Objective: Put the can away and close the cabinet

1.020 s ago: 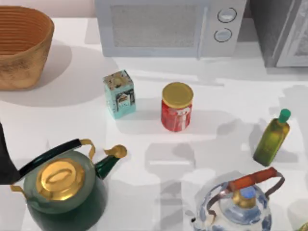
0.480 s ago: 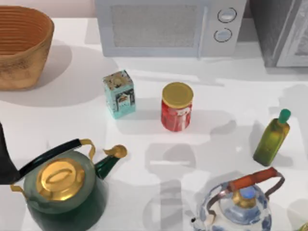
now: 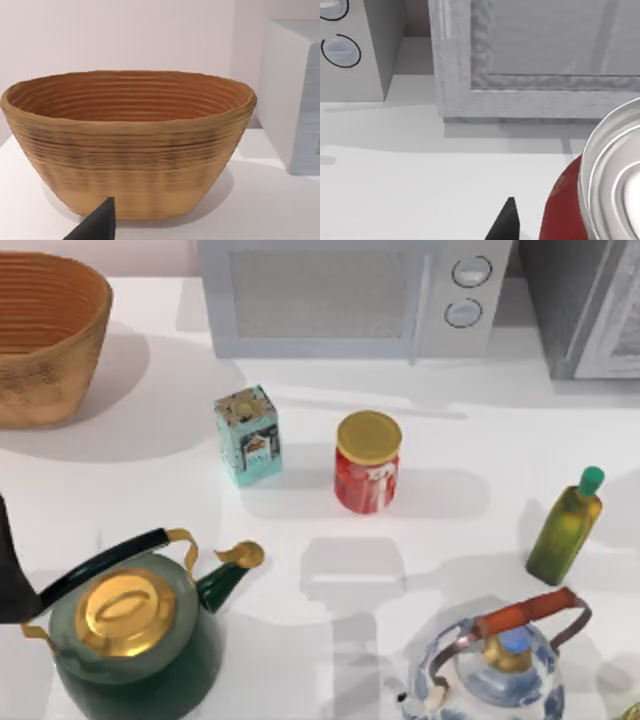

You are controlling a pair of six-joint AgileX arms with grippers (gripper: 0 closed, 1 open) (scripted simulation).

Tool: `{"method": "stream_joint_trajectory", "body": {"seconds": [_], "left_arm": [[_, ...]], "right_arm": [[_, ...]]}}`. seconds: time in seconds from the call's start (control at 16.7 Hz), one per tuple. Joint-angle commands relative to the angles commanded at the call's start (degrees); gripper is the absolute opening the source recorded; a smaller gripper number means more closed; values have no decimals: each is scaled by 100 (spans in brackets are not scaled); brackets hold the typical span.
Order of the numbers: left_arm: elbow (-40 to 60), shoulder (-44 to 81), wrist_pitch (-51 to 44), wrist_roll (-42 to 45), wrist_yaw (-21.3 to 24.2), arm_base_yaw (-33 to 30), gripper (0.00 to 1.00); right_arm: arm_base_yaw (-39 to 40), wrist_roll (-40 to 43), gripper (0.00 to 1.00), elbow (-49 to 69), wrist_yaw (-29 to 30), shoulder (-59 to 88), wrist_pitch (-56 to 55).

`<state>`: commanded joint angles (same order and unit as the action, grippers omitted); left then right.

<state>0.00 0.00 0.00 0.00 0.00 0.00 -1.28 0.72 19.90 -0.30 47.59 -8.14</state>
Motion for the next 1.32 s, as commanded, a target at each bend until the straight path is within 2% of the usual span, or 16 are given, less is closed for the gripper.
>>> {"method": "stream_joint_trajectory", "body": {"seconds": [0.36,0.6,1.08,1.32], "left_arm": [[0,0,0,0,0,0,100],[0,0,0,0,0,0,100],[0,0,0,0,0,0,100],[0,0,0,0,0,0,100]], "right_arm": [[70,15,0,-1252,42,-3079,554],[112,-38,0,-1824,39,-4398,764],[117,-79,0,-1970,28,-4731,811],[240,-26,0,-1357,94,-4123,1145]]}}
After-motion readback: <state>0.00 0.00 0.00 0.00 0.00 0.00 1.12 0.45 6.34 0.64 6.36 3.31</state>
